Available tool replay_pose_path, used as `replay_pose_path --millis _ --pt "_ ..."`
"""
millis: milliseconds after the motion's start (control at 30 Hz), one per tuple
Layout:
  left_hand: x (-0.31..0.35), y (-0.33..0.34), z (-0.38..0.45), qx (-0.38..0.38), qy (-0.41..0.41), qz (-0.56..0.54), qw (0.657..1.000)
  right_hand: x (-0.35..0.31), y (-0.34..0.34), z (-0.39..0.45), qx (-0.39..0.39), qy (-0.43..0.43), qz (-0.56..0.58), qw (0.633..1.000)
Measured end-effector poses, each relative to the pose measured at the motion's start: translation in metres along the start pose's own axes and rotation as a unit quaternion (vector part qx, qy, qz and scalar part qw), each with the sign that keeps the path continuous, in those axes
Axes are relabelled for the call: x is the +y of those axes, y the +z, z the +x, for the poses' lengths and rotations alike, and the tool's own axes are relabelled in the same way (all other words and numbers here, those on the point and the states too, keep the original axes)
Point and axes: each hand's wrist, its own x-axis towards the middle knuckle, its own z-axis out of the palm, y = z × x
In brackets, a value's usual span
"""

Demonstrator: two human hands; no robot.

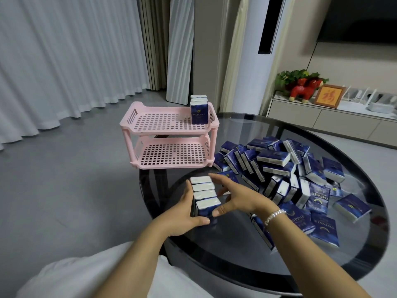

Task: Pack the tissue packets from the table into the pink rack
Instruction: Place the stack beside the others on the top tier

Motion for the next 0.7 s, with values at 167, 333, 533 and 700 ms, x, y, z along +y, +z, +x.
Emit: replay_pose_path --millis 167,333,533,700 --pt "0.001 0.0 0.003 0.054 0.014 -0.017 0.998 -0.001 0.001 0.004 0.023 -0.008 0.007 1.0" --pt "0.007 -0.014 0.004 0.11 0.061 -0.077 0.989 -0.009 -0.011 0.007 0.044 -0.02 0.029 0.998" --pt "0.034 -0.056 0.003 0.128 0.118 -0.087 0.981 -0.045 -0.041 0.008 0.078 -0.061 0.019 0.995" --pt "0.064 -0.097 0.013 0.144 0.156 -0.075 0.974 -0.079 -0.077 0.019 0.109 -0.097 -0.023 0.989"
